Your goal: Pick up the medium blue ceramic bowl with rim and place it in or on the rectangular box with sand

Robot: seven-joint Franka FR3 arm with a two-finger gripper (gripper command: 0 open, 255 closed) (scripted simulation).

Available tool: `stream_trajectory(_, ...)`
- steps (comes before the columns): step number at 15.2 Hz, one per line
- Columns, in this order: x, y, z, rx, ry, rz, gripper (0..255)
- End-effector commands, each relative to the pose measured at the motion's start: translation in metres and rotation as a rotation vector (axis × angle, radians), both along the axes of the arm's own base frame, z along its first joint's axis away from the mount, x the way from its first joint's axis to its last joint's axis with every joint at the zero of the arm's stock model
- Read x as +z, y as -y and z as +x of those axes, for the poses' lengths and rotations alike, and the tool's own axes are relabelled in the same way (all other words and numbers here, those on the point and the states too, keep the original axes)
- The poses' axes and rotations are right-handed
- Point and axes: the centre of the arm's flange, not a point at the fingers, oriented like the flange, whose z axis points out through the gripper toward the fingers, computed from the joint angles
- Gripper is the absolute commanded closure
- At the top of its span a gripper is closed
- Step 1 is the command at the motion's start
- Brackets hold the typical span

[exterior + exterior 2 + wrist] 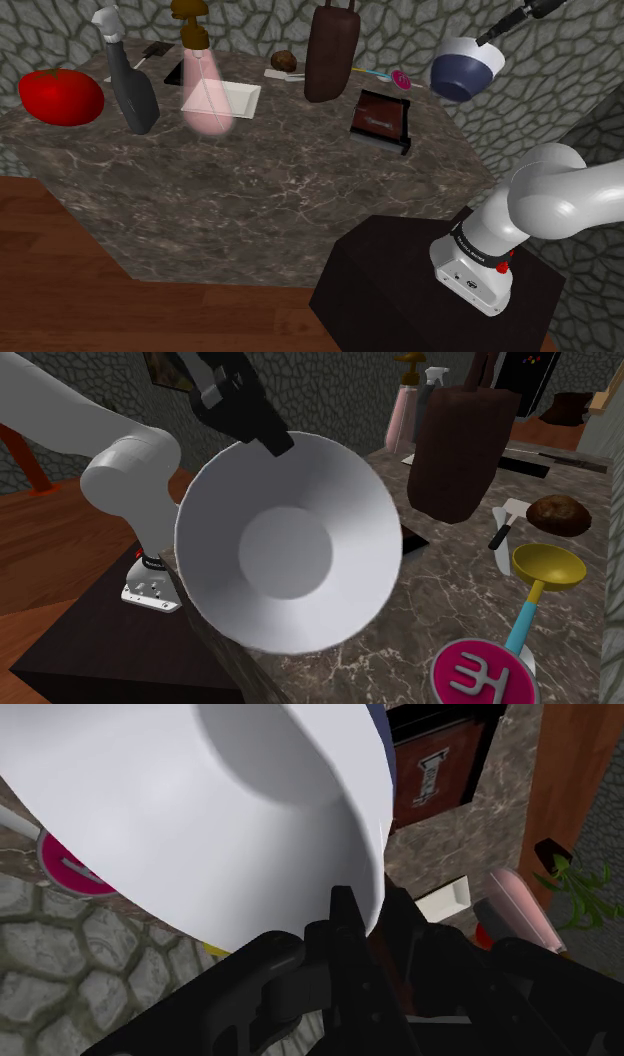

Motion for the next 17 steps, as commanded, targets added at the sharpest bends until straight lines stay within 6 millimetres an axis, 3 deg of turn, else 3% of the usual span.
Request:
stream_trajectory(1, 0.012, 0.000, 0.000, 0.000, 0.001, 0.000, 255)
stream_trajectory(2, 0.017, 0.000, 0.000, 0.000, 0.001, 0.000, 255)
stream_trajectory(17, 0.076, -0.189, 0.015, 0.000, 0.001, 0.000, 255)
